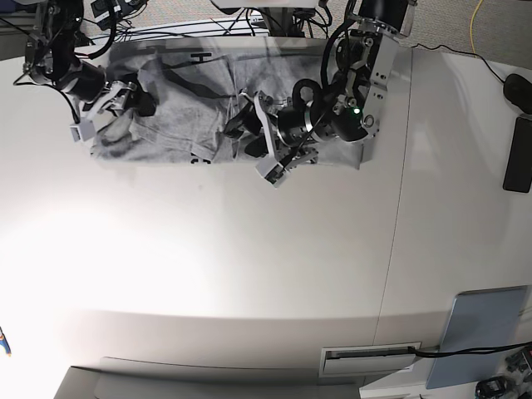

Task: Fold the T-shirt properly
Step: 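Grasp the other shirt end with the right gripper and fold it toward the left gripper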

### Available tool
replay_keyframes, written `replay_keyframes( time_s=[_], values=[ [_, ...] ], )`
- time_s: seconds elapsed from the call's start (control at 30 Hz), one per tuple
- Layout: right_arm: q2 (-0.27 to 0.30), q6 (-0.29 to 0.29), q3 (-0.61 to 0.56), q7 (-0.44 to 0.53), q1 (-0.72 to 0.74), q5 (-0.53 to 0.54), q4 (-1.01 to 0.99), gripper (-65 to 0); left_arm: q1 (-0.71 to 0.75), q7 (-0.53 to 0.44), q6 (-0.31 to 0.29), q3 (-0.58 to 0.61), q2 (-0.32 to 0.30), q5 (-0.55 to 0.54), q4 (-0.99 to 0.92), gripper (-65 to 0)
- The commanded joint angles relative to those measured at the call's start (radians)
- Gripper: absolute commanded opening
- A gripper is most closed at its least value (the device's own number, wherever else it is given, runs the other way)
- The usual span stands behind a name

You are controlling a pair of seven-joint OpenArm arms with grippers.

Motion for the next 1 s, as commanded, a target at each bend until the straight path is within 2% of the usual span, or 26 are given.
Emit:
replay_keyframes(
  time_s=[0.0,0.03,0.07,0.17,0.23,0.43,0.6,0.7,0.8,0.87,0.97],
  values=[
    [0.009,-0.006,-0.002,-0.016,-0.005,-0.032,0.003,-23.1,-0.004,-0.016,-0.005,0.0,0.006,-0.018,0.018,-31.3],
    [0.009,-0.006,-0.002,0.0,-0.005,-0.045,0.003,-25.4,-0.001,-0.016,-0.005,0.0,0.005,-0.018,0.018,-31.3],
    [0.009,-0.006,-0.002,0.018,-0.005,-0.068,0.003,-30.7,0.002,-0.016,-0.004,0.0,0.005,-0.018,0.018,-31.4],
    [0.009,-0.006,-0.002,0.065,-0.005,-0.133,0.003,-52.5,0.01,-0.018,-0.005,0.0,0.005,-0.018,0.018,-31.4],
    [0.01,-0.006,-0.002,0.085,-0.003,-0.178,0.003,-64.3,0.013,-0.018,-0.006,0.0,0.005,-0.018,0.018,-31.4],
    [0.013,-0.007,0.026,0.085,0.031,-0.306,0.004,-65.0,0.016,-0.014,-0.008,-0.001,0.005,0.005,0.018,-31.4],
    [0.06,-0.01,0.177,0.068,0.041,-0.325,0.01,-65.0,0.044,-0.016,-0.007,-0.001,0.005,0.077,0.018,-31.4],
    [0.097,-0.01,0.286,0.009,0.041,-0.298,0.049,-65.0,0.069,-0.045,-0.005,-0.001,0.003,0.15,0.017,-31.4],
    [0.11,-0.01,0.349,-0.087,0.041,-0.195,0.149,-65.0,0.106,-0.125,0.012,-0.001,0.003,0.224,0.005,-31.4],
    [0.102,-0.01,0.347,-0.142,0.041,-0.138,0.236,-65.0,0.124,-0.177,0.008,0.0,0.004,0.234,-0.021,-31.4],
    [0.047,-0.01,0.309,-0.162,0.041,-0.139,0.372,-65.0,0.129,-0.233,-0.016,0.0,0.008,0.23,-0.082,-31.5]
  ],
)
